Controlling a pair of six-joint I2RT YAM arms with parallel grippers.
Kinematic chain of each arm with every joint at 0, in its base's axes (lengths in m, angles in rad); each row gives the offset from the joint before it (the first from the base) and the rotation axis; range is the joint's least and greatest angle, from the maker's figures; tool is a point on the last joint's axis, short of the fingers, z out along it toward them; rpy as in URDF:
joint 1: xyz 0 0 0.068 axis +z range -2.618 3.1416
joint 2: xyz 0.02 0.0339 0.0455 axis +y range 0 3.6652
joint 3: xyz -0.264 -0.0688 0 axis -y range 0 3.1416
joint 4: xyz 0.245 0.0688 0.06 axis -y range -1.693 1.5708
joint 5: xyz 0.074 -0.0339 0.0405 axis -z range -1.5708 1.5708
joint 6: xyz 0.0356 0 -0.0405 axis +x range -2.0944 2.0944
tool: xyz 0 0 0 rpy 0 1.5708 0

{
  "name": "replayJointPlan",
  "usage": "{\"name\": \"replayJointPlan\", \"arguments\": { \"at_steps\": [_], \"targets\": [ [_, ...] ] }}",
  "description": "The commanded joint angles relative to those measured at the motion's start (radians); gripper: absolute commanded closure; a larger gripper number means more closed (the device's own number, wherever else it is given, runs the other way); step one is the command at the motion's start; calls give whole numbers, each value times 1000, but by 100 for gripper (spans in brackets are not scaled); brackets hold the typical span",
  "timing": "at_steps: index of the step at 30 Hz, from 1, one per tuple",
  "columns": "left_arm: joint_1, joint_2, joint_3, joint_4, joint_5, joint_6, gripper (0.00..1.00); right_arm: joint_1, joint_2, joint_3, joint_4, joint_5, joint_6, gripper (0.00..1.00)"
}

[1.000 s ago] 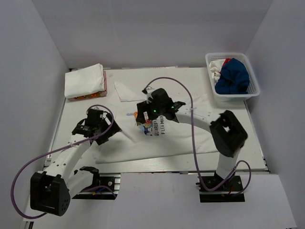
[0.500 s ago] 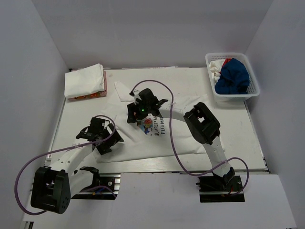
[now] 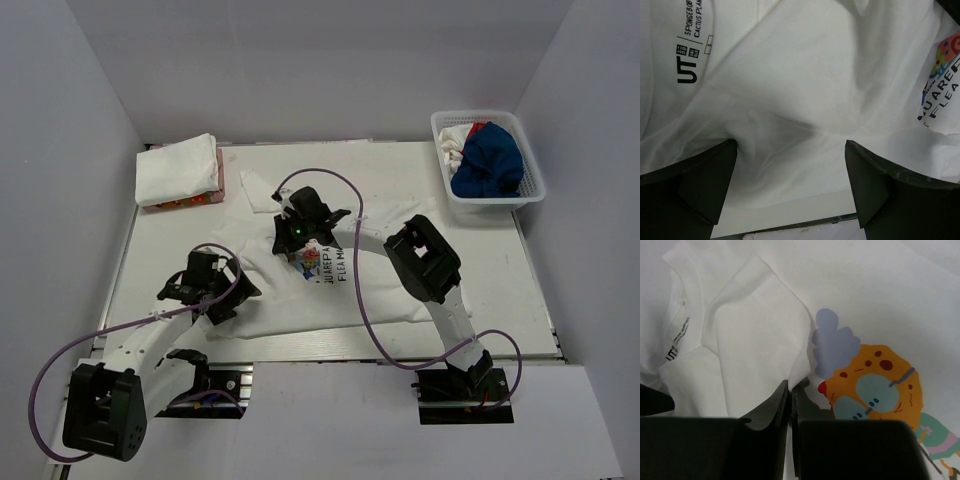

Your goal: Fold and stack the t-shirts

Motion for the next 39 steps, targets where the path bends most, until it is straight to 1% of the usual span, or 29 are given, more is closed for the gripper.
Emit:
{"name": "replayJointPlan", "arguments": {
  "at_steps": [1, 5, 7, 9, 11, 12, 14, 16, 19, 20, 22, 23, 25, 26, 28, 29, 30, 31, 32, 33, 34, 35, 36, 37, 39],
  "targets": [
    [1, 15, -58, -92, 4, -18, 1, -10, -37, 38, 29, 93, -7, 93],
    [1, 33, -67, -101, 15, -28, 1, -27, -52, 32, 12, 206, 10, 93],
    [1, 33, -67, -111, 26, -28, 1, -31, -60, 12, 32, 234, 14, 92],
    [-9, 43, -67, -111, 26, -28, 1, -33, -63, 7, 43, 236, 13, 92],
    [-9, 43, -67, -111, 35, -37, 1, -36, -54, 19, 26, 237, 22, 88],
    [-9, 43, -67, -120, 35, -37, 1, -42, -49, 30, 20, 234, 28, 88],
    [-9, 43, -67, -120, 35, -46, 1, -39, -54, 28, 6, 223, 34, 69],
    [-9, 33, -67, -120, 35, -46, 1, -36, -68, 12, 7, 194, 34, 46],
    [-9, 33, -41, -147, 11, -57, 1, -36, -114, -8, 6, 173, 13, 24],
    [-9, 33, -2, -195, -15, -67, 1, -35, -138, -24, 6, 177, 5, 10],
    [-9, 33, 38, -232, -66, -67, 1, -41, -177, -44, 7, 203, -15, 10],
    [-9, 33, 82, -273, -103, -67, 1, -42, -209, -47, -32, 263, -6, 10],
    [-9, 23, 159, -308, -143, -67, 1, -56, -233, -57, -64, 300, 13, 10],
    [-9, 23, 185, -318, -161, -67, 1, -61, -264, -77, -69, 353, 25, 10],
    [-9, 9, 242, -318, -216, -57, 1, -91, -312, -114, -89, 433, 81, 10],
    [-9, 9, 297, -303, -254, -28, 1, -100, -348, -146, -94, 520, 104, 10],
    [-9, 19, 327, -292, -270, -15, 1, -120, -379, -154, -123, 556, 117, 10],
    [5, 35, 391, -292, -294, -15, 1, -131, -396, -163, -135, 593, 135, 10],
    [5, 79, 422, -305, -348, -15, 1, -165, -440, -198, -143, 675, 145, 10],
    [5, 108, 449, -292, -365, 23, 1, -177, -453, -209, -167, 723, 148, 10],
    [5, 145, 518, -292, -365, 37, 1, -186, -467, -218, -175, 739, 154, 10],
    [5, 188, 560, -283, -380, 37, 1, -227, -496, -241, -178, 761, 154, 10],
    [5, 286, 598, -266, -372, 82, 1, -238, -516, -264, -183, 765, 151, 10],
    [5, 341, 676, -218, -362, 103, 1, -254, -525, -280, -187, 768, 148, 10],
    [14, 461, 776, -209, -351, 129, 1, -304, -553, -292, -195, 762, 148, 10]
  ]
}}
